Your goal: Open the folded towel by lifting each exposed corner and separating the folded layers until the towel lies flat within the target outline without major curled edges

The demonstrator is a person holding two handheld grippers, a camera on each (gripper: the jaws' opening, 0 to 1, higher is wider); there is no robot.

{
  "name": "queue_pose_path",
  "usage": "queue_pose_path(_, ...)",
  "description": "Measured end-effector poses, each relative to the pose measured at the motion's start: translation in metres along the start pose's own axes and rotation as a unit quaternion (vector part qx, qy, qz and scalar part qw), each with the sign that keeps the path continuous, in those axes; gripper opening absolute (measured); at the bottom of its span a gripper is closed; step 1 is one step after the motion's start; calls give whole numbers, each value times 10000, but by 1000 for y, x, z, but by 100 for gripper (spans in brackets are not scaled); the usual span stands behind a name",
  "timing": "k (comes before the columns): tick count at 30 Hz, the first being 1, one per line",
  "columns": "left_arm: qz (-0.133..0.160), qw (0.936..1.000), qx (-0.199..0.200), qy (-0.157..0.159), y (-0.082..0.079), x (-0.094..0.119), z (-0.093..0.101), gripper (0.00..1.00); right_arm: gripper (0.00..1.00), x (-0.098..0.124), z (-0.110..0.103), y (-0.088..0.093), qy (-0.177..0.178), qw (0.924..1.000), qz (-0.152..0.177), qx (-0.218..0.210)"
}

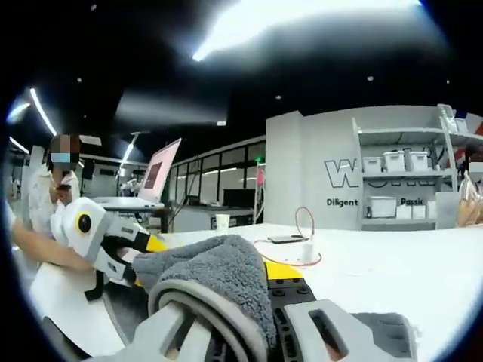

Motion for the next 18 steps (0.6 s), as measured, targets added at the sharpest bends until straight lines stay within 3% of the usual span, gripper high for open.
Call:
queue_pose_path(6, 30, 9995, 310, 38, 5, 0, -3, 12, 6, 1, 0, 5, 160, 9990, -99, 396)
queue_pose_path(10, 32, 9910, 1339, 53, 11, 1, -5, 11, 9, 5, -8, -1, 206, 9956, 130, 900)
queue_pose_path(11, 159, 9880, 1534, 127, 8, 0, -4, 11, 11, 6, -10, -2, 291, 9935, 157, 1089)
queue_pose_path(16, 255, 9901, 1365, 192, 6, -1, -2, 11, 18, 9, -10, -7, 527, 9831, 349, 1718)
queue_pose_path(18, 518, 9837, 1715, 180, 3, 0, -6, 11, 16, 11, -10, -7, 490, 9830, 381, 1726)
Point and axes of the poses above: the point that each gripper's makers call its tool centre point, and the gripper's own axes: x roughly backward along the fingers, z roughly to its right, y roughly out of its underside, the point moved 5 cm from there along x, roughly backward along the fingers, and after that the axes turned 14 degrees about y, right-handed, at the moved point
